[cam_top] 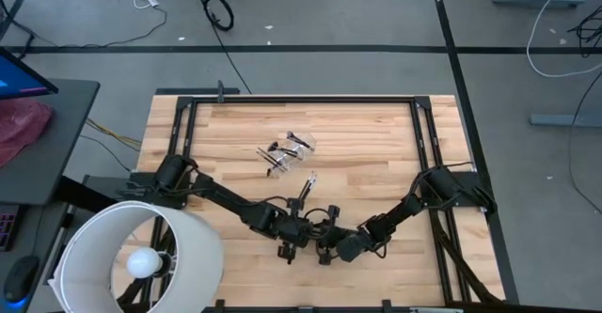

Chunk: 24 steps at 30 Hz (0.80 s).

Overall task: Put items in baskets/containers
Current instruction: Put the black liner brush into the transparent organizer

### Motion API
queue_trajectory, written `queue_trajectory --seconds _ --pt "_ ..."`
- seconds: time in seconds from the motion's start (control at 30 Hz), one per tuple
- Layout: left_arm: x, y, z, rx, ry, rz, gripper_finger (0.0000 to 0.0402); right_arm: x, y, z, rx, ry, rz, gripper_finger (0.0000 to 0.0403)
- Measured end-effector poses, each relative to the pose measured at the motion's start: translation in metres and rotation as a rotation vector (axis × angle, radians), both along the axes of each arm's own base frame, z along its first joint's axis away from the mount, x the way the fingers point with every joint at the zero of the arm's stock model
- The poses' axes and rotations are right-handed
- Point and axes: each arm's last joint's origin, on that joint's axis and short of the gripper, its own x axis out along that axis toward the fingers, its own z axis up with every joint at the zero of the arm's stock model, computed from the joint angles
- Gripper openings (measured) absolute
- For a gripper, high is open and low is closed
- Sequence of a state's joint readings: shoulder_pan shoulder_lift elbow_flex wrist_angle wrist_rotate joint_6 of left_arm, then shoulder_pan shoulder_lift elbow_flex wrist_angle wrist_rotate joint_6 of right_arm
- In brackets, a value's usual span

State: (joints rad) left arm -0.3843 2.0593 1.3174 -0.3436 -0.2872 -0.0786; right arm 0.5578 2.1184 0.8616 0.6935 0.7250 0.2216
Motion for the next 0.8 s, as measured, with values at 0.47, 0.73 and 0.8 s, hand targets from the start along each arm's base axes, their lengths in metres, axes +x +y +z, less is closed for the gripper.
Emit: queue_trajectory --seconds 0.47,0.73,0.8 --pt "-0.004 0.019 0.130 0.459 0.240 -0.009 0.0017 -0.037 0.026 0.071 -0.278 -0.016 -0.018 0.0210" --pt "-0.001 0.086 0.187 0.560 0.393 -0.066 0.0018 -0.044 0.030 0.074 -0.252 0.001 -0.006 0.0208" --pt "-0.002 0.108 0.184 0.566 0.464 -0.052 0.0016 -0.045 0.029 0.072 -0.236 0.018 -0.007 0.0205"
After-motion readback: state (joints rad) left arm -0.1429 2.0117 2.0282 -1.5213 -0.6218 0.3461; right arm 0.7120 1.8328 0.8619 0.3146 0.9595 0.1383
